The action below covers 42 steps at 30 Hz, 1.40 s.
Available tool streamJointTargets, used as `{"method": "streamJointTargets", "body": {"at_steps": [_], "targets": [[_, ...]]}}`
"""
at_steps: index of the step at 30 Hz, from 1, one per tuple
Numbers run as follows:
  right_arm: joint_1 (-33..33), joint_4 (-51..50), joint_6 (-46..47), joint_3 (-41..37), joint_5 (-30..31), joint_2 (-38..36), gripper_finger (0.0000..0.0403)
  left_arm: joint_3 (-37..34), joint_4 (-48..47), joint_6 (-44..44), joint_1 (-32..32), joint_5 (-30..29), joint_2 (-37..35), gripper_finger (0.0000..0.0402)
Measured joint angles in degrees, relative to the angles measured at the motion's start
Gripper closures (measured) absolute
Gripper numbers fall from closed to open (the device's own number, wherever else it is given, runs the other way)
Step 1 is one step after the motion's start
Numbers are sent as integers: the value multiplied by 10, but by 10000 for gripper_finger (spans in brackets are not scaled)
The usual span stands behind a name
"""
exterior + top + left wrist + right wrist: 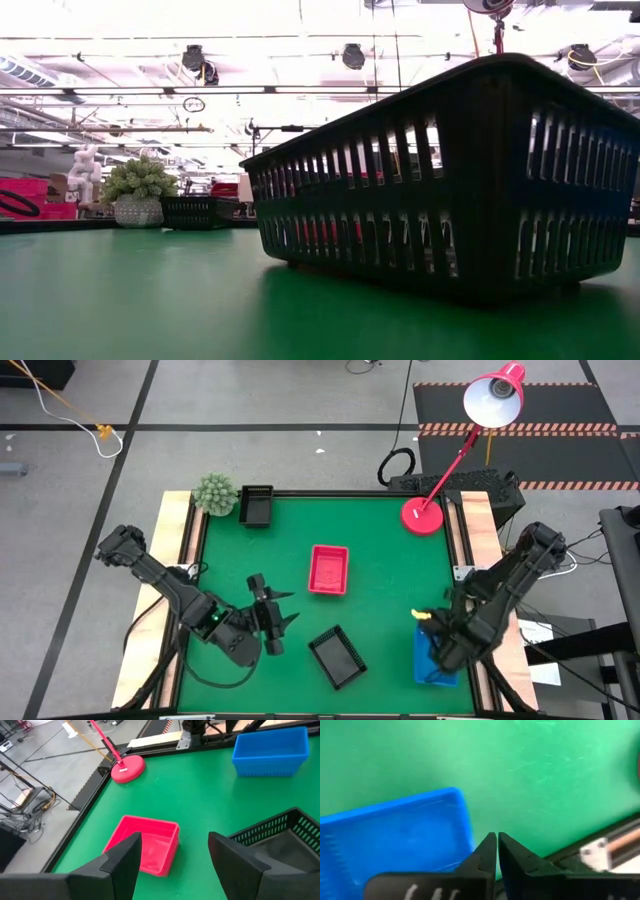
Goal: Stack baskets by color
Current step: Stack the left blue bin on the stacked blue bins
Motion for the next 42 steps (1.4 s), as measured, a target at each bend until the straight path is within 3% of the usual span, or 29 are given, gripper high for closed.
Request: {"method": "streamJointTargets", "body": {"at_steps": [7, 15, 19, 27, 42], "targets": [[-86, 66, -105, -29, -12, 0, 400, 0, -1, 13, 20, 30, 0, 170], [-142, 137, -166, -120, -101, 0, 402, 0, 0, 20, 19, 32, 0, 170], [-141, 170, -169, -132, -138, 0, 402, 0, 0, 29, 17, 32, 0, 170], [-126, 226, -142, -132, -151, 0, 402, 0, 0, 28, 17, 32, 0, 170], [-94, 186, -68, -132, -196, 0, 403, 0, 29, 37, 17, 43, 0, 170]]}}
